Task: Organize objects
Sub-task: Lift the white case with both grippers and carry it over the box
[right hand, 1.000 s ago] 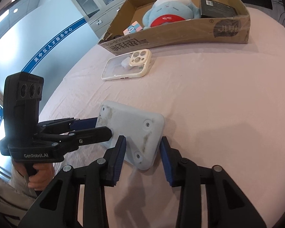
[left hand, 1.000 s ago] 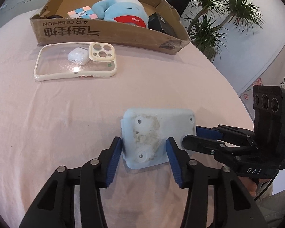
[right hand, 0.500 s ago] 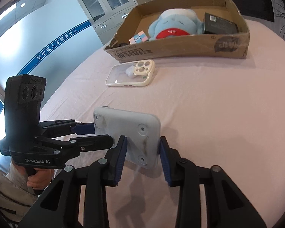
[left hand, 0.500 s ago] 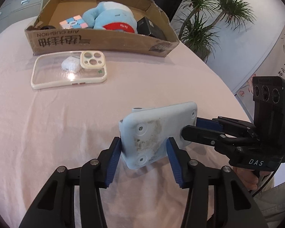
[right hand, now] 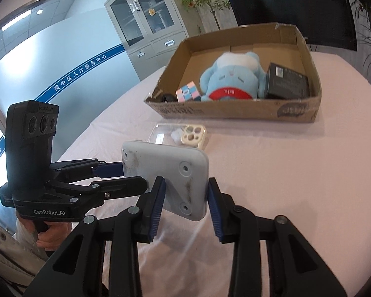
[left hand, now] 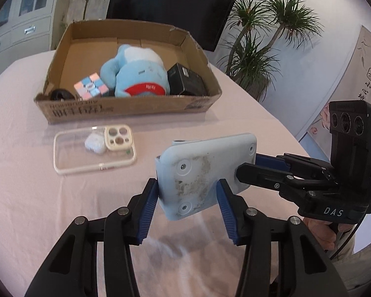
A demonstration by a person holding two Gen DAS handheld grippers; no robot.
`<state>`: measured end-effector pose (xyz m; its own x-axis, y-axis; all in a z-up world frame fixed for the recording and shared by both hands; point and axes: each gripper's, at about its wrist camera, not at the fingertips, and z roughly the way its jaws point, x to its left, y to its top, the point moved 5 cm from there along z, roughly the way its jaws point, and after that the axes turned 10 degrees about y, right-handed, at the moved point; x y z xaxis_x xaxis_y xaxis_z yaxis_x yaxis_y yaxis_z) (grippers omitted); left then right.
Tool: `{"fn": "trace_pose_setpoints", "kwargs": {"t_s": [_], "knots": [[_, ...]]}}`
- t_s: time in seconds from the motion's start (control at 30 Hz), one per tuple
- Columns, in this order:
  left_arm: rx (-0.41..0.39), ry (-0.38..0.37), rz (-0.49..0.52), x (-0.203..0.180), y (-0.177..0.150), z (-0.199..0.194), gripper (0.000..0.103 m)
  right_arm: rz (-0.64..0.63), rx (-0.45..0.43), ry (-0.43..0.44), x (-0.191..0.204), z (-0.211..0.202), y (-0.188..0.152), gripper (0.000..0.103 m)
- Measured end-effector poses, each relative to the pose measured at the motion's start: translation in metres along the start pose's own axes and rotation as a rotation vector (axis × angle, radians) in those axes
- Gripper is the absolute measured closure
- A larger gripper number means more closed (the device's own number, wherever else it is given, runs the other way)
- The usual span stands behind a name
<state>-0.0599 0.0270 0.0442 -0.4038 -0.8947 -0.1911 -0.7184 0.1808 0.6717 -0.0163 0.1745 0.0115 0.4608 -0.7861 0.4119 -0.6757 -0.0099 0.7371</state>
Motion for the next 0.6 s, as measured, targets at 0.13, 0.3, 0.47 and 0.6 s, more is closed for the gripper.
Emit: {"fn": "trace_pose_setpoints", "kwargs": {"t_s": [0.13, 0.3, 0.47, 0.6], "knots": [[-0.029, 0.008, 0.001, 0.004, 0.021, -0.005, 0.057, -0.020, -0.019, -0.013, 0.001, -0.001, 0.023, 0.071], [-0.067, 0.004, -0.010, 0.017, 0.061, -0.008, 0.057, -0.086, -0.051, -0.044, 0.003, 0.007, 0.066, 0.070], [-0.095, 0.007, -0.026, 0.037, 0.093, -0.003, 0.056, -0.094, -0.054, -0.046, -0.006, 0.025, 0.107, 0.070], [-0.081, 0.022, -0.062, 0.059, 0.113, 0.005, 0.056, -0.122, -0.042, -0.054, -0.010, 0.043, 0.128, 0.070]]}}
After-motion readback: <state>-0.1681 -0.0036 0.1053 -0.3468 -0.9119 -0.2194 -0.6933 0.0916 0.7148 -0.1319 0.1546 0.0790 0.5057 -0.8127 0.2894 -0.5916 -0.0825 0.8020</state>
